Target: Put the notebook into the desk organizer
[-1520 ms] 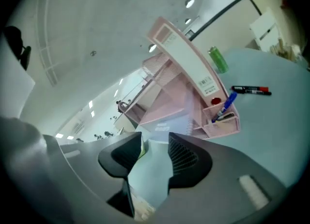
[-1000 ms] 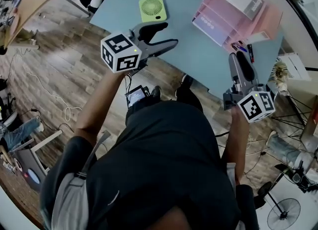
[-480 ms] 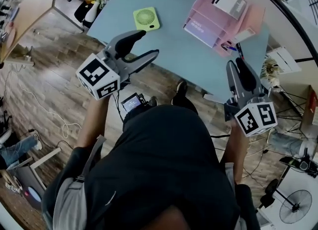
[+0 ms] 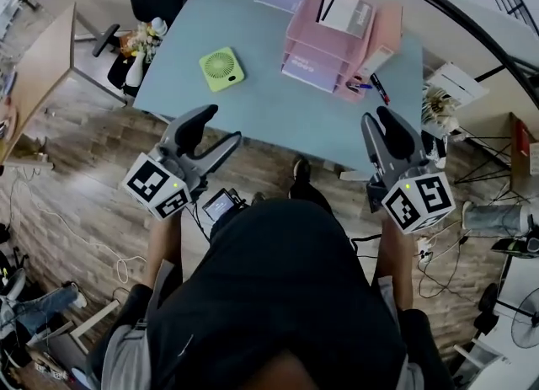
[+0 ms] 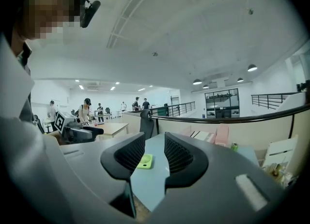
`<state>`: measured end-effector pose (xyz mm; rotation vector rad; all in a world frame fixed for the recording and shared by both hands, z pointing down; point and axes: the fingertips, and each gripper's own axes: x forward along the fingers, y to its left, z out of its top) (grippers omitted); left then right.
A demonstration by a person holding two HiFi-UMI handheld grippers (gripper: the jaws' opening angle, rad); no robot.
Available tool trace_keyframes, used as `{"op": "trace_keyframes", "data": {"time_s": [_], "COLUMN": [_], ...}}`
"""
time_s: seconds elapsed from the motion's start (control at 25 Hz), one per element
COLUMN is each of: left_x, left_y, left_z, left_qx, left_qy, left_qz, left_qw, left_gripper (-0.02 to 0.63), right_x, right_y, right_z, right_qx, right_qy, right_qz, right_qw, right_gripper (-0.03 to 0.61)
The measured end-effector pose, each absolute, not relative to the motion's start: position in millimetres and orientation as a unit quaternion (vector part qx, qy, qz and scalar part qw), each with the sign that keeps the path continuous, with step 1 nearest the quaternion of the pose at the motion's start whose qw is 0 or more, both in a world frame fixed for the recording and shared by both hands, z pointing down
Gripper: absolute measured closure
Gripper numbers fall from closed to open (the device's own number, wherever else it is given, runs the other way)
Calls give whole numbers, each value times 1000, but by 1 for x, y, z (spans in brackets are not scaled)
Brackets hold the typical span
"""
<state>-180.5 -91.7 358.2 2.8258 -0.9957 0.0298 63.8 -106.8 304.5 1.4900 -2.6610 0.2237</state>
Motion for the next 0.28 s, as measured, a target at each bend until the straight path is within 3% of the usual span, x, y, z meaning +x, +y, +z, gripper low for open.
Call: {"op": "trace_keyframes", "data": {"time_s": [0.28], "left_x": [-166], "left_y": [-77], "left_z": [370], "left_qx": [943], "left_qy": [-320], "left_qz": [19], "left_qw": [91], "left_gripper": [308], "right_x": [73], "right_y": [-101], "right_z": [320], "right_qx": [486], "right_qy": [-868], "right_qz": [91], "right_qw": [43], "right_gripper": [454]}}
